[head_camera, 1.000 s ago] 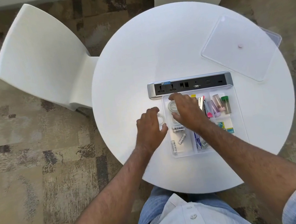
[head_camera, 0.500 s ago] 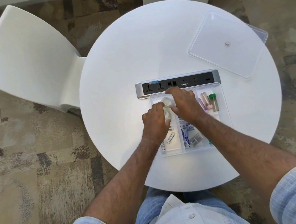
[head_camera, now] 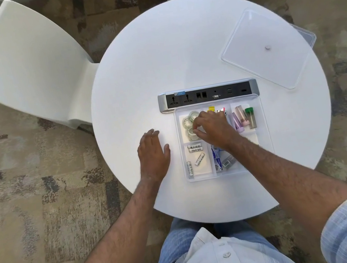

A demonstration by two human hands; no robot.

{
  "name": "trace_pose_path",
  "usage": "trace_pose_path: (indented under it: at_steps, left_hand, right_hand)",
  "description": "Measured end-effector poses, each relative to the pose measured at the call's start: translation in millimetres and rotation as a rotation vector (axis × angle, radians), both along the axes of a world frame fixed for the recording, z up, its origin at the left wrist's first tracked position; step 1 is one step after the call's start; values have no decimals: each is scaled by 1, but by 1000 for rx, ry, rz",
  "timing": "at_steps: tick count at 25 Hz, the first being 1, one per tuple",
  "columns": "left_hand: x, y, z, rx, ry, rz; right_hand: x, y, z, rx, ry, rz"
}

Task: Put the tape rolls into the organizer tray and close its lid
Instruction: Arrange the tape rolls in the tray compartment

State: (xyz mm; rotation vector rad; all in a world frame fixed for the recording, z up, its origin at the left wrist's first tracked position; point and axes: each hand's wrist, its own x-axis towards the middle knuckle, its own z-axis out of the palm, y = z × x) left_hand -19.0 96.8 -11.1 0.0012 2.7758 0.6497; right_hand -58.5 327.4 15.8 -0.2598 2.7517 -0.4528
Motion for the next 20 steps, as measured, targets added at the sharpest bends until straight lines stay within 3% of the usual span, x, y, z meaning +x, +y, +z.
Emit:
trace_pose_path:
  at_steps: [10,20]
  left_hand:
    - [6,-30,-39,-162,-143,-142]
    - [-14,-20,-71,-234,-62,-138]
  right_hand:
    - [-18,-5,-12,129,-121,177]
    - [-33,7,-13,170,-71,293]
